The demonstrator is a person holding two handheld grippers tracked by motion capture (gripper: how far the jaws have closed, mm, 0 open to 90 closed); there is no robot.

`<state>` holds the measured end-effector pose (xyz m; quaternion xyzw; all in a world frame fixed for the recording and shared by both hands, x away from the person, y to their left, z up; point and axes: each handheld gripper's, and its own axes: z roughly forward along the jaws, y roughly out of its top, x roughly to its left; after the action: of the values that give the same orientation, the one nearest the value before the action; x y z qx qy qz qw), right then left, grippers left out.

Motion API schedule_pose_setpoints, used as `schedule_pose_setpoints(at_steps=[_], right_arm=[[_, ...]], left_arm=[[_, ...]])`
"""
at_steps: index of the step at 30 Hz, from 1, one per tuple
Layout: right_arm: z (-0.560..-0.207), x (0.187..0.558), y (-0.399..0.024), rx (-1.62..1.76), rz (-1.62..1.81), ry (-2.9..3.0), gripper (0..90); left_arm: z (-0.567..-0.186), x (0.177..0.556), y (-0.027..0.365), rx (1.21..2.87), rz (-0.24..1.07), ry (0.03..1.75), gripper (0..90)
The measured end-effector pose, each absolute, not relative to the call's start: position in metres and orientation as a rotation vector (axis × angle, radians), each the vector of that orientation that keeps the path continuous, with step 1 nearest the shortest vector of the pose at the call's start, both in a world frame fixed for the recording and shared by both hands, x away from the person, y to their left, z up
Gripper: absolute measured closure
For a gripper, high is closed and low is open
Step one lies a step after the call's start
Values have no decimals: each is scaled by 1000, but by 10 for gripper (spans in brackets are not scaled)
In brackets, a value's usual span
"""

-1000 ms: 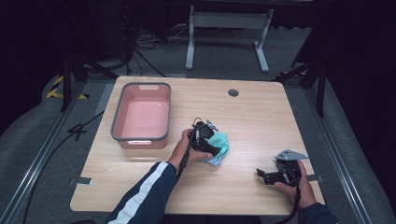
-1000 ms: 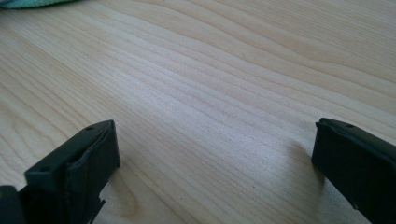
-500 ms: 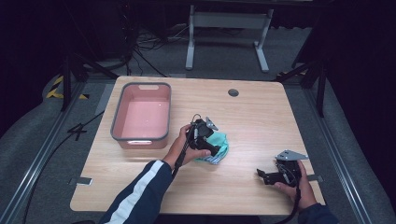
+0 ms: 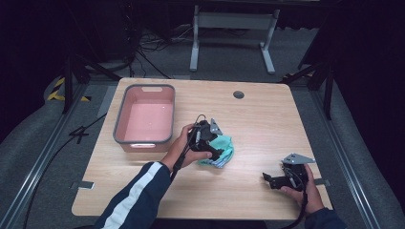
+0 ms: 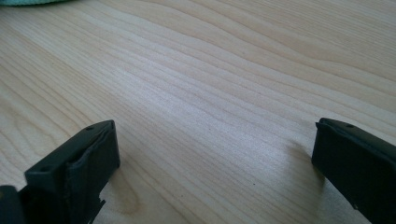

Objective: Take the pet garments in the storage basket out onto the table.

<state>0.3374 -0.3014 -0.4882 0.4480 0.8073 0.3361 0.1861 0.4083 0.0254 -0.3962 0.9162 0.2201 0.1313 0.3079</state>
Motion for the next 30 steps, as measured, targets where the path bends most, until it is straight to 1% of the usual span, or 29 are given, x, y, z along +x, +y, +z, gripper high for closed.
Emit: schedule_pose_setpoints(at_steps=[12, 17, 26, 30], right_arm=[[-488, 337, -301, 1262, 946, 2274, 10], [-488, 337, -301, 1262, 947, 2274, 10], [-488, 337, -301, 1262, 947, 2273, 10], [-488, 337, -301, 1262, 947, 2274, 10]], left_arm=[[-377, 382, 42, 2451, 415, 467, 206], [-372, 370, 52, 2439, 444, 451, 206], [-369, 349, 79, 2459, 514, 393, 207], [-370, 341, 95, 2447, 505, 370, 201]])
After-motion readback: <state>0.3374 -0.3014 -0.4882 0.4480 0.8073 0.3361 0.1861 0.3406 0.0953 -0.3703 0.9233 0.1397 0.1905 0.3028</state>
